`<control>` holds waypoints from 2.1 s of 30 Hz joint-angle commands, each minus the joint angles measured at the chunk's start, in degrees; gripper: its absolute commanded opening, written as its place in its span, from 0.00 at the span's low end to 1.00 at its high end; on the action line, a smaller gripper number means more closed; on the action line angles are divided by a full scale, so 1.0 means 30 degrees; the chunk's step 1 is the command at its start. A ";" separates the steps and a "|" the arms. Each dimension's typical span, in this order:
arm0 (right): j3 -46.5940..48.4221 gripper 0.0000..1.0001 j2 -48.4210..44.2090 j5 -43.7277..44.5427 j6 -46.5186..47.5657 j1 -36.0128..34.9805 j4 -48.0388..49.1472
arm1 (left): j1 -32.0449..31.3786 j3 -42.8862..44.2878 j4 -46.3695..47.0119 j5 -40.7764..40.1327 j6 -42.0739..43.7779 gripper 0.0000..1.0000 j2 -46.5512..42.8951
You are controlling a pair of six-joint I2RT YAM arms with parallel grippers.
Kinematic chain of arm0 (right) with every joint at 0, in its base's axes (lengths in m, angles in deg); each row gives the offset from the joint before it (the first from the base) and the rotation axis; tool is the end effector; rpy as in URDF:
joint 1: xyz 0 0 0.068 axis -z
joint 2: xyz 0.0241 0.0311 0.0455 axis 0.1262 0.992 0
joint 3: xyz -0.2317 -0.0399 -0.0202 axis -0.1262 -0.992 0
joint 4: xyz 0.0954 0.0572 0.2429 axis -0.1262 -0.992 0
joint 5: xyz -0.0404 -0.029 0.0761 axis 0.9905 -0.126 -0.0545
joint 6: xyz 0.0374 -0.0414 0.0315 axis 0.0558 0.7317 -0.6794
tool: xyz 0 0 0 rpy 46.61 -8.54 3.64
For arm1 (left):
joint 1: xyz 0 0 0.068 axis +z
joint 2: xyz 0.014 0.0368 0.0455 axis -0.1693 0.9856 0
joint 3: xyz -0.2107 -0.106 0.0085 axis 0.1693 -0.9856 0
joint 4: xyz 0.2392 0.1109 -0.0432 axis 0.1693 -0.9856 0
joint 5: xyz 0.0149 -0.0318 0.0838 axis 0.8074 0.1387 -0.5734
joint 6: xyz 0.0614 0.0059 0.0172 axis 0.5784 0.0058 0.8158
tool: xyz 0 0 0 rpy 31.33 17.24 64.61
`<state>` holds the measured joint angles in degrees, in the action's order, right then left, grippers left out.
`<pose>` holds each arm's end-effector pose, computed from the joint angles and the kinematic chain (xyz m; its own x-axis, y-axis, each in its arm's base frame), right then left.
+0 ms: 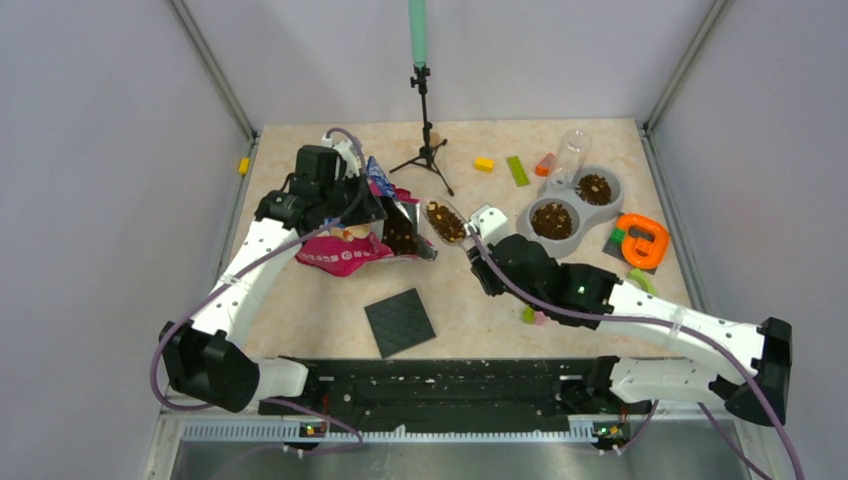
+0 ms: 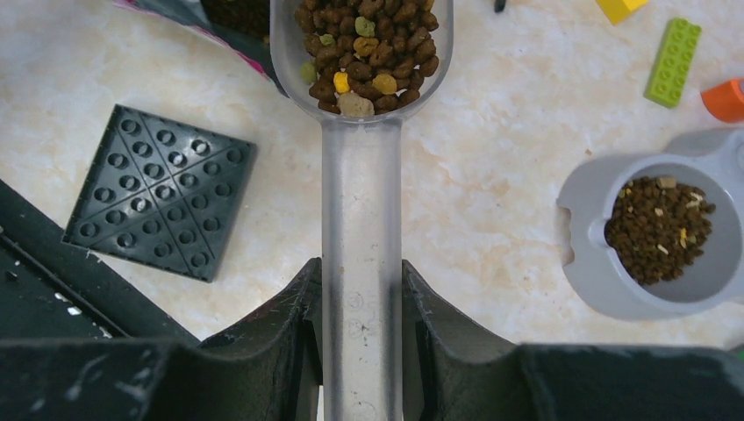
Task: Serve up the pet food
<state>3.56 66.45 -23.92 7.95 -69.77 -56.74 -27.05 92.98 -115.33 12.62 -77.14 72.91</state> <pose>0.1411 0.2290 0.2797 -0.3393 -0.3756 -0.8625 -0.6213 0.7779 -0.0943 0.2897 -0.1062 0.3000 -0.7750 -0.1873 -0.6036 0.1924 0.8398 -0.5076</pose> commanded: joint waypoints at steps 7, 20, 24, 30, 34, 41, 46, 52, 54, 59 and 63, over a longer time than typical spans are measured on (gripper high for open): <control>-0.0138 0.00 -0.2094 0.3660 -0.2760 0.0298 -0.2508 | 0.0054 0.0009 0.2500 -0.0171 -0.0559 0.00 -0.0996; 0.0749 0.00 -0.1994 0.3803 -0.4661 0.4560 -0.4776 | 0.0054 -0.0241 0.2746 -0.0221 -0.0444 0.00 -0.1025; 0.0769 0.00 -0.2111 0.3672 -0.5487 0.5340 -0.5005 | 0.0054 -0.0681 0.2703 -0.0181 -0.0446 0.00 -0.1351; 0.0236 0.00 -0.2018 0.3477 -0.6173 0.6741 -0.5095 | 0.0061 -0.0924 0.2663 0.0065 -0.0445 0.00 -0.1528; 0.0426 0.00 -0.1865 0.3319 -0.6425 0.7771 -0.5491 | 0.0055 -0.0653 0.2512 0.0347 -0.0222 0.00 -0.1356; 0.0297 0.00 -0.1509 0.3109 -0.7786 0.8966 -0.6821 | 0.0054 0.0015 0.1293 0.3009 0.1100 0.00 -0.0809; -0.0408 0.00 -0.1182 0.2545 -0.8076 1.0179 -0.6536 | 0.0054 0.0137 0.1314 0.2637 0.1547 0.00 -0.1222; 0.0018 0.00 -0.0849 0.0283 -0.6989 1.3738 -0.6199 | 0.0056 0.0444 0.1513 0.4400 0.1574 0.00 -0.1267; 0.0339 0.00 -0.0442 -0.0230 -0.6474 1.4728 -0.6070 | 0.0054 0.0496 0.1821 0.5015 0.1394 0.00 -0.1359; 0.1567 0.00 0.1377 -0.1047 -0.5268 1.6333 -0.5491 | 0.0054 -0.0099 0.2418 0.4498 0.1419 0.00 -0.1828; 0.2406 0.00 0.2877 -0.1420 -0.4639 1.7272 -0.4790 | 0.0054 -0.0535 0.2828 0.4304 0.0957 0.00 -0.1899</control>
<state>5.62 72.11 -26.20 -9.30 -20.71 -75.83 -26.26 90.23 -113.23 19.09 -71.91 71.08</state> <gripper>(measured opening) 0.299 0.010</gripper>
